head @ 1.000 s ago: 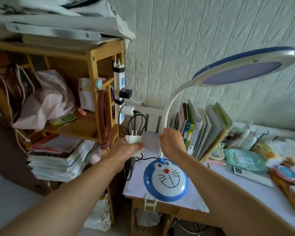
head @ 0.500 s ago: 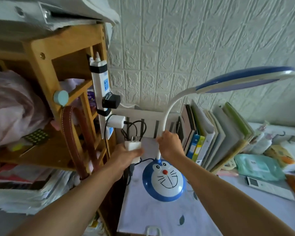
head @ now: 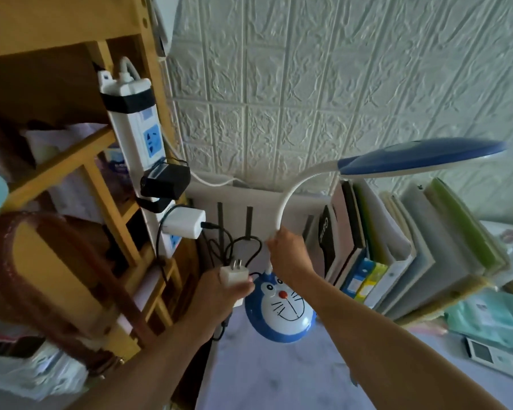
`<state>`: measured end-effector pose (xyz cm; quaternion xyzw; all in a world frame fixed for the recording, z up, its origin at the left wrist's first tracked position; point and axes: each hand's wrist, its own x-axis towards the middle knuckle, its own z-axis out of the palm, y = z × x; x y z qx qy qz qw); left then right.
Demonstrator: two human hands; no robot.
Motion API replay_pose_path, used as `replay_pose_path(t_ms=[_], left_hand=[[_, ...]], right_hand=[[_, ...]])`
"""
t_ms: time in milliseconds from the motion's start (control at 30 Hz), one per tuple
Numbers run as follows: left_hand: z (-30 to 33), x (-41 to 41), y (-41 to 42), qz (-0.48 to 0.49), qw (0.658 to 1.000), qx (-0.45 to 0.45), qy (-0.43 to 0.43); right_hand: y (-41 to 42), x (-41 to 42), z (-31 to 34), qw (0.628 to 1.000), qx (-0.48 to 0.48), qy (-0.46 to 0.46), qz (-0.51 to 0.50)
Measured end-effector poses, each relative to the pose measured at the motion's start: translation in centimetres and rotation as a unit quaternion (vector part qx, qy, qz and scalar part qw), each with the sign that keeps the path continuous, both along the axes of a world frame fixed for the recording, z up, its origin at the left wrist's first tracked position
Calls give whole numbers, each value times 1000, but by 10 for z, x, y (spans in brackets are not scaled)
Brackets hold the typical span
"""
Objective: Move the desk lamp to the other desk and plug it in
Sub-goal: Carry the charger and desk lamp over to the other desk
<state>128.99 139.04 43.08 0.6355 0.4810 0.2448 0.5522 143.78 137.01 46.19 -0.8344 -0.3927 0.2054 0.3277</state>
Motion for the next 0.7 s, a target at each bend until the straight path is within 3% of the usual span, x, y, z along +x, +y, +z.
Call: replay_pose_path(t_ms=[133,433,700], left_hand=[[-14,8,1,18,999,30,15],[-41,37,4,70,997,1,31],[-53,47,8,103,994,2,44]], right_hand=[[16,14,-18,998,-19,63,2],[40,36,-48,989,-54,-78,113],[46,43,-60,988,-27,-90,126]])
